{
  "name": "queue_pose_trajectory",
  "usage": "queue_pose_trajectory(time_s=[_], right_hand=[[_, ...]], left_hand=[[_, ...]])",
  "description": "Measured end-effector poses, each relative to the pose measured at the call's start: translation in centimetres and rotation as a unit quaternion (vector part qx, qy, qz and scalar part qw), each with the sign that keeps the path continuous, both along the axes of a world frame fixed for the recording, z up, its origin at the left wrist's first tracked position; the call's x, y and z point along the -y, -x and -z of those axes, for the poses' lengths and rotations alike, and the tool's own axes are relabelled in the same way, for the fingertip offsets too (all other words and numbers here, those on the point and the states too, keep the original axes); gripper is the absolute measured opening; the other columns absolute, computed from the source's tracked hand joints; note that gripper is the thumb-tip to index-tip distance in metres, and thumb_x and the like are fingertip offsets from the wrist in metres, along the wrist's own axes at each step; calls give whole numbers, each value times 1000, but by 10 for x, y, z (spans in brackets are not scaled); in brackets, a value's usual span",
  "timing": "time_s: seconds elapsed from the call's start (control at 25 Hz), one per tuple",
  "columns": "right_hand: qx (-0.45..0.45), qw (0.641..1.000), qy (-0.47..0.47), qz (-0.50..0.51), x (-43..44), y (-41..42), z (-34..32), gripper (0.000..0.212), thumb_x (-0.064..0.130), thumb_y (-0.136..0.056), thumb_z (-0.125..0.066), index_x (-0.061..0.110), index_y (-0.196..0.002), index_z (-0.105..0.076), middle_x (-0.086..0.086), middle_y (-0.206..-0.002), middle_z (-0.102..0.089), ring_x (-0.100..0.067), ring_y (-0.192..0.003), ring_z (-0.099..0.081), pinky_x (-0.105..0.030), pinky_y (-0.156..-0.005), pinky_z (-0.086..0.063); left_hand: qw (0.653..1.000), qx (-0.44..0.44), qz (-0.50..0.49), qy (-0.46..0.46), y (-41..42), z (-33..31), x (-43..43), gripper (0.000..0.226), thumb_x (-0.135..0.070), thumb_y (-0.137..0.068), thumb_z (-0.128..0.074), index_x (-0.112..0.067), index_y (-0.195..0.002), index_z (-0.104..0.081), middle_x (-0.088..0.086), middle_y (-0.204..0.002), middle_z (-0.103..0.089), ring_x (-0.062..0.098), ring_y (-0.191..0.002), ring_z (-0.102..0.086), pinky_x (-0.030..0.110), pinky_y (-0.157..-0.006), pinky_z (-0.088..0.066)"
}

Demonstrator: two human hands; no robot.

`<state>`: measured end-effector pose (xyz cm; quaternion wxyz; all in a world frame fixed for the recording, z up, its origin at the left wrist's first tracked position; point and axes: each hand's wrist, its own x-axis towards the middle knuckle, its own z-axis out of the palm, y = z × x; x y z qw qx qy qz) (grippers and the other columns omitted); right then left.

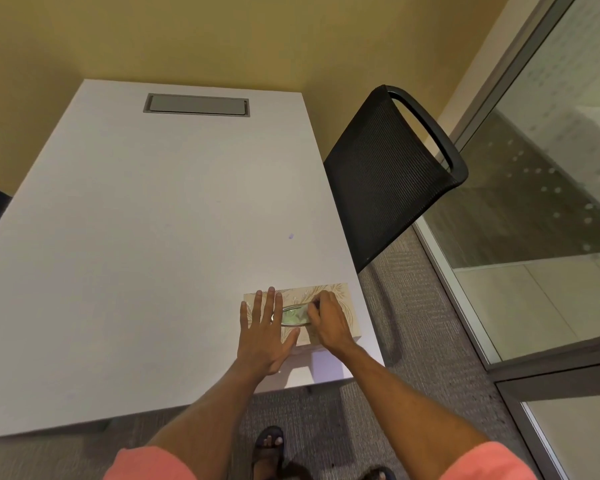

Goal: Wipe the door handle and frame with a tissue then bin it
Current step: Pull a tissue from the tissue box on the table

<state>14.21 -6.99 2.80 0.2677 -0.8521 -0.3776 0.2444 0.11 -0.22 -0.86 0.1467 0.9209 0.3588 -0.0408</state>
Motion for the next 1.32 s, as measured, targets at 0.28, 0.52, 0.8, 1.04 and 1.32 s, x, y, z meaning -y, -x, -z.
queue_pose_trajectory(time_s=[0.28, 0.52, 0.8, 1.04, 1.32], right_hand=[[20, 1000, -21, -9, 1, -3, 2, 20, 24, -93, -60, 11, -109, -59, -3, -101, -68, -18, -87, -64, -33, -74, -58], [54, 998, 12, -6, -1, -2, 8, 12, 15, -94, -60, 10, -101, -69, -8, -103, -72, -15, -83, -62, -25, -73, -53], [-57, 995, -80, 30, 1, -22, -10, 11, 8, -96, -55, 4, -101, -64, -10, -104, -66, -20, -94, -62, -29, -81, -57], [-178, 967, -154, 96, 2, -32, -24, 8, 6, -94, -59, 11, -95, -65, -1, -92, -65, -20, -88, -66, -16, -69, -57], [-296, 915, -254, 106, -2, -47, -59, 13, 3, -93, -59, 11, -90, -68, -4, -87, -68, -13, -76, -69, -20, -66, -57]], left_hand=[[999, -45, 7, -4, 0, -1, -2, 83, -73, -81, 17, -18, -142, 35, 7, -156, 35, 32, -146, 28, 54, -118, 16], [999, -46, 3, -3, -1, -1, -3, 80, -66, -95, -10, -17, -145, 30, 7, -158, 31, 32, -147, 27, 53, -118, 17], [999, -28, 13, 6, 1, 0, -4, 84, -70, -91, -3, -15, -150, 21, 9, -157, 29, 35, -147, 23, 53, -117, 18], [998, -56, 16, 5, -3, 3, -7, 112, -74, -57, 40, -16, -151, 22, 8, -158, 31, 35, -148, 24, 54, -115, 20], [999, -34, -1, 5, -15, -32, -8, 80, -64, -94, -32, -14, -155, -16, 8, -163, -15, 29, -151, -11, 53, -121, 4]])
